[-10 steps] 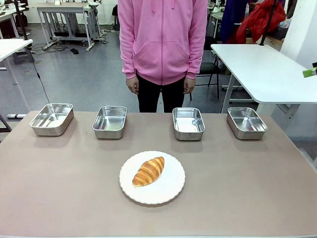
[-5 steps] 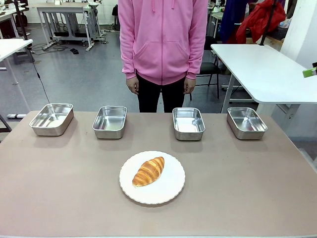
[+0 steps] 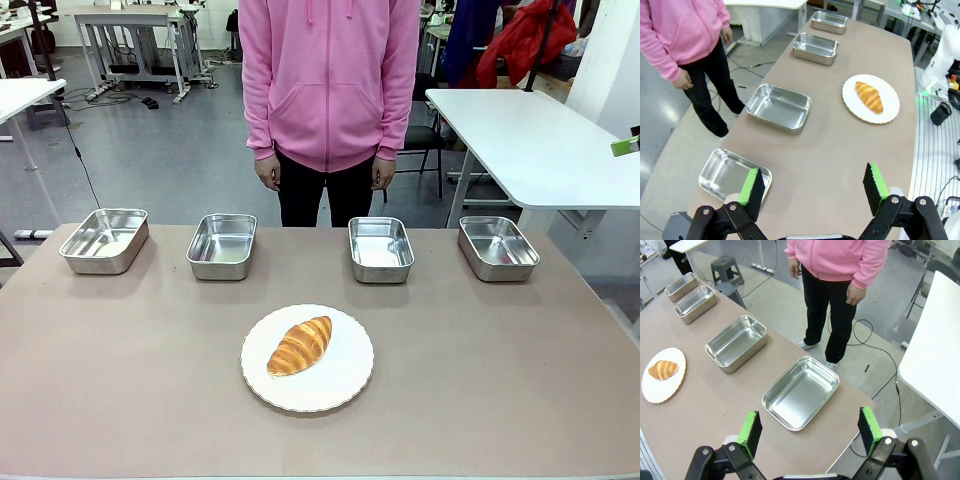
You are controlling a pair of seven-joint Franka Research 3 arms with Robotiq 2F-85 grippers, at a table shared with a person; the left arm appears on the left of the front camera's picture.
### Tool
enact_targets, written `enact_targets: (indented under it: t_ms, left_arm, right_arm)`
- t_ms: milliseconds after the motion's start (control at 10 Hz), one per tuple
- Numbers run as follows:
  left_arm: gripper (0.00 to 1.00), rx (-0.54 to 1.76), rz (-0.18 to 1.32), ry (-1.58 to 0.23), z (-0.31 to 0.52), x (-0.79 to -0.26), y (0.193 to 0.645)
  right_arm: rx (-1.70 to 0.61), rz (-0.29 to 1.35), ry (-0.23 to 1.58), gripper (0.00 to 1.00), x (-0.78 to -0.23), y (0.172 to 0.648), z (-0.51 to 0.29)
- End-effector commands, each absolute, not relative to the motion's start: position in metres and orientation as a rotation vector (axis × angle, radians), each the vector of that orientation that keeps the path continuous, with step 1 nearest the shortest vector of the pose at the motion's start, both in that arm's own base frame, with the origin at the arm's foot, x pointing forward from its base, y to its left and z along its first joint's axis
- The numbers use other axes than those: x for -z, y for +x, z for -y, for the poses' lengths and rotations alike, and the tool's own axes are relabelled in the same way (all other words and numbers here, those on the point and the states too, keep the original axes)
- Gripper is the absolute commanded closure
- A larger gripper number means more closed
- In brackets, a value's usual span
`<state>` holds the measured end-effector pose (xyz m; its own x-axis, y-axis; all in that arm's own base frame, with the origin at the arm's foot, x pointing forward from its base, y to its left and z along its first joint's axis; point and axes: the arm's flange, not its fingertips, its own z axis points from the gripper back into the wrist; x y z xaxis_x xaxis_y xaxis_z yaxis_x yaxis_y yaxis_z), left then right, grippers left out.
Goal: Place the bread in the container.
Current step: Place the Butter Roll into the Airtight Container indicated by the human.
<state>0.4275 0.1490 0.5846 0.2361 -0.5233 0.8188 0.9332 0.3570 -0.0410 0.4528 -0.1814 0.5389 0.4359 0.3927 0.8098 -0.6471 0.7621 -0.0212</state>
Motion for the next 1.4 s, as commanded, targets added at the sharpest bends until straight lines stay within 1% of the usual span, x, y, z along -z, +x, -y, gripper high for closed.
enact_targets:
  t_ms: [0, 1300]
  left_arm:
    - [0.0, 1.099, 0.819, -0.611, -0.1496, -0.5854, 0.4259]
    - [0.0, 1.099, 0.819, -0.611, -0.1496, -0.5854, 0.4259]
  right_arm:
    - [-0.657, 0.936, 0.325, 0.0, -0.5401, 0.4552, 0.1809]
    - [-0.657, 0.936, 0.325, 0.0, -0.5401, 0.4552, 0.1809]
